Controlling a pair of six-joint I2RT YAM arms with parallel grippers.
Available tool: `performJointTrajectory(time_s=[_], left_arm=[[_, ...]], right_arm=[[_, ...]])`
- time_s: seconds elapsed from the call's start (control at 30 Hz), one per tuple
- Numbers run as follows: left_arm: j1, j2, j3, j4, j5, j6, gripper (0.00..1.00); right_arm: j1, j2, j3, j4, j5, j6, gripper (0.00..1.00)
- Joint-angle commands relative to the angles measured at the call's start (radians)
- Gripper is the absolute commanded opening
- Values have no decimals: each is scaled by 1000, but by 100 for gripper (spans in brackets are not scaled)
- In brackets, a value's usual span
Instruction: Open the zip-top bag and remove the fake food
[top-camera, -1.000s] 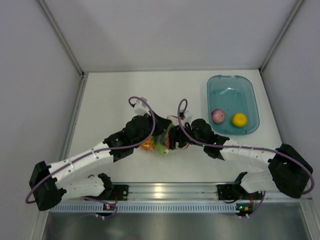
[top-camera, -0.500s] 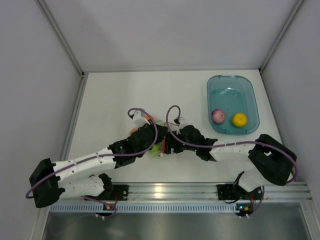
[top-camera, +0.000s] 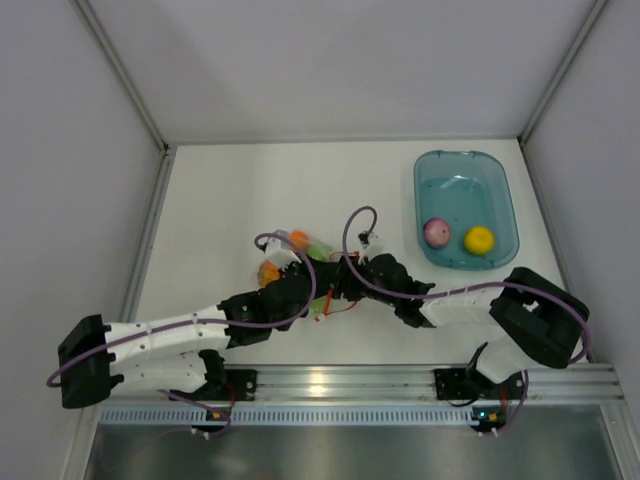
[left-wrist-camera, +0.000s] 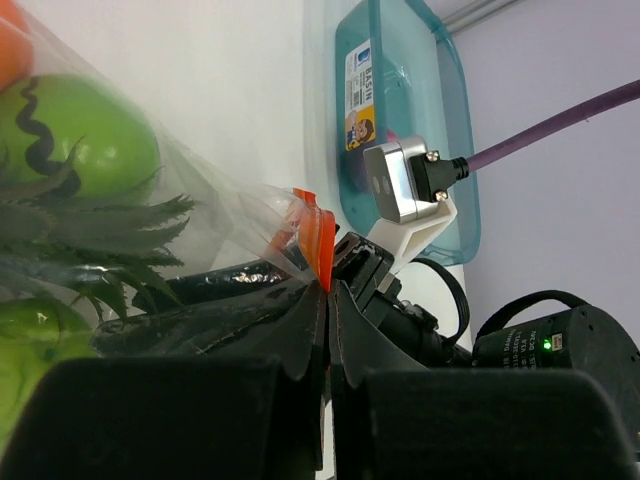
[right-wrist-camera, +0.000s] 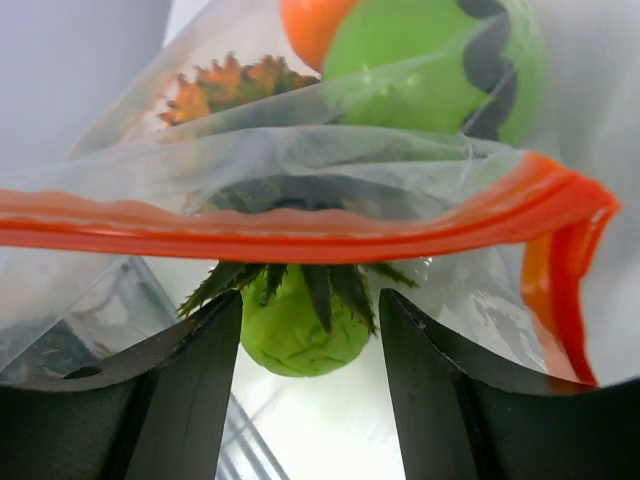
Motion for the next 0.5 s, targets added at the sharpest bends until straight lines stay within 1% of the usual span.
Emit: performJointTrajectory(time_s=[0.0,0.1,0.2,0.3,0.4,0.47], left_arm=[[-34,-16,3,77,-76,-11,0],[-65,-18,-8,79,-134,-17,0],[-94,-18,-32,80,-191,-54,0],[-116,-16,-41,88,-214,-75,0],[-125,-15,-37,89,-222,-71,0],[-126,-15,-34,89,-222,-71,0]], right_arm=[[21,18,11,229,-73,51,58],[32,25,11,240,-59,64,57],[48,42,26,229,-47,78,57],[68,99,78,170,-46,70,57],[76,165,95,175,-64,88,60],[82,206,109,182,-78,102,65]])
